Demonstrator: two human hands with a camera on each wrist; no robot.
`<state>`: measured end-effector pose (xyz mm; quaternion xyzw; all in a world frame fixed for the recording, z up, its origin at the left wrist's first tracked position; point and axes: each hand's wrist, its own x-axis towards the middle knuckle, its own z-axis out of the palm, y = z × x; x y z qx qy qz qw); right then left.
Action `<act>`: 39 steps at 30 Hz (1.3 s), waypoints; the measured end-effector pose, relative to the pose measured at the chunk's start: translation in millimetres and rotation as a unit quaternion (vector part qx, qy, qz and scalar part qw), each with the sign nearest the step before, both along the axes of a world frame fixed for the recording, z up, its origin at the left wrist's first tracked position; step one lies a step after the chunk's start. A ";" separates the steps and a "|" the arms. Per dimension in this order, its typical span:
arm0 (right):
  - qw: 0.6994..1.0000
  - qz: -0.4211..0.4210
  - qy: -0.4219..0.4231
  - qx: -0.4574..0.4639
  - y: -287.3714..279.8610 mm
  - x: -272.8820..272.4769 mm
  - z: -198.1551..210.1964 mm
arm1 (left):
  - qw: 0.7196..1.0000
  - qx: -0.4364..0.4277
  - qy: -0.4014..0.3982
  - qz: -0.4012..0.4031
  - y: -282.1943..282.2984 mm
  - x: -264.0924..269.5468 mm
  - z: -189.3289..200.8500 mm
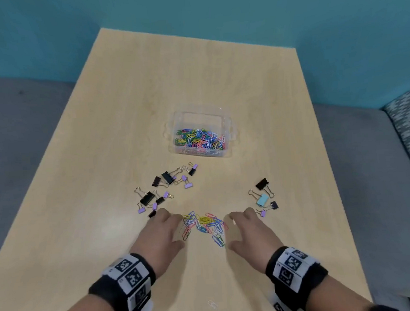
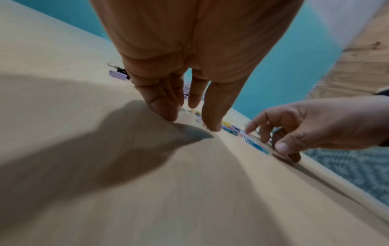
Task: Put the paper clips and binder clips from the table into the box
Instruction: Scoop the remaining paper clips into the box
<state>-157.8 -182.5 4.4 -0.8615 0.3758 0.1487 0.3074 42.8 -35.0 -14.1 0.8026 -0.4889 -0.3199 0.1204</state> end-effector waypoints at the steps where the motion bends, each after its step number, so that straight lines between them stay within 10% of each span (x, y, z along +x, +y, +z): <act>1: 1.000 0.006 -0.002 -0.001 5.8 -0.8 -2.7 | 1.000 -0.002 -0.003 -0.009 -0.7 -4.6 -0.5; 28: 0.994 0.060 -0.046 -0.076 -7.8 59.7 -16.0 | 0.994 -0.010 -0.092 -0.054 -61.4 -15.4 -7.1; 39: 0.990 0.141 0.005 0.010 -42.2 61.5 8.8 | 0.997 0.047 0.020 -0.049 -65.6 15.4 17.4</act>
